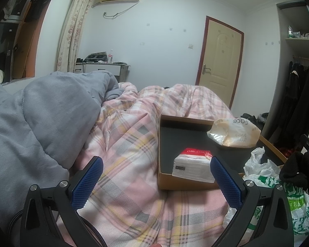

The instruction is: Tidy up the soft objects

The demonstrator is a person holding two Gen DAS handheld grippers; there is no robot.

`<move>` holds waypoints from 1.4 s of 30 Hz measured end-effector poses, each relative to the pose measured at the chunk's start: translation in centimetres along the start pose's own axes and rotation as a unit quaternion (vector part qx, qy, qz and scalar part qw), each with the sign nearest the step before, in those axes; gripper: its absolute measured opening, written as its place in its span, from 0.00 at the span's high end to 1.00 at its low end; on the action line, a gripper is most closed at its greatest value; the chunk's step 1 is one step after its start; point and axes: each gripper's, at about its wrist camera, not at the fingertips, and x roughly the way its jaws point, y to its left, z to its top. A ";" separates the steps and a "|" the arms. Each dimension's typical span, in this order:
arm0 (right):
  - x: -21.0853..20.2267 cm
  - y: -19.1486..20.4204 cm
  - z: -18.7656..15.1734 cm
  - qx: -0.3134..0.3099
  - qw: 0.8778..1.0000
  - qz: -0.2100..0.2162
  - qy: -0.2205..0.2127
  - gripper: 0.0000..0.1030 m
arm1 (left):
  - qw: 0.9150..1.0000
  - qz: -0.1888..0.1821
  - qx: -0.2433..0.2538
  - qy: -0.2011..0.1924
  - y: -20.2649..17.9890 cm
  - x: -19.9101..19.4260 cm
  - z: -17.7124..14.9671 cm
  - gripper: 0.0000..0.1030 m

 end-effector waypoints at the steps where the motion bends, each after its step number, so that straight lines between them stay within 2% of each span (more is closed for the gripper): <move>1: 0.0 0.0 0.0 0.000 1.000 0.000 -0.001 0.02 | 1.000 0.000 0.000 0.000 0.0 0.0 0.0 0.00; 28: 0.1 -0.1 0.0 0.006 1.000 0.002 0.000 0.02 | 1.000 0.001 0.001 0.001 -0.1 0.0 0.1 0.00; 37: -0.6 -1.5 0.1 0.043 0.999 0.015 -0.016 0.02 | 1.000 0.000 0.000 0.001 -0.1 0.1 0.1 0.00; 39: -1.2 -2.2 0.0 0.062 0.997 0.036 -0.034 0.02 | 1.000 0.000 0.000 0.001 -0.1 0.1 0.1 0.00; 42: -1.9 -3.5 -0.3 0.101 0.985 0.129 -0.061 0.02 | 1.000 0.000 0.000 0.002 -0.1 0.1 0.1 0.00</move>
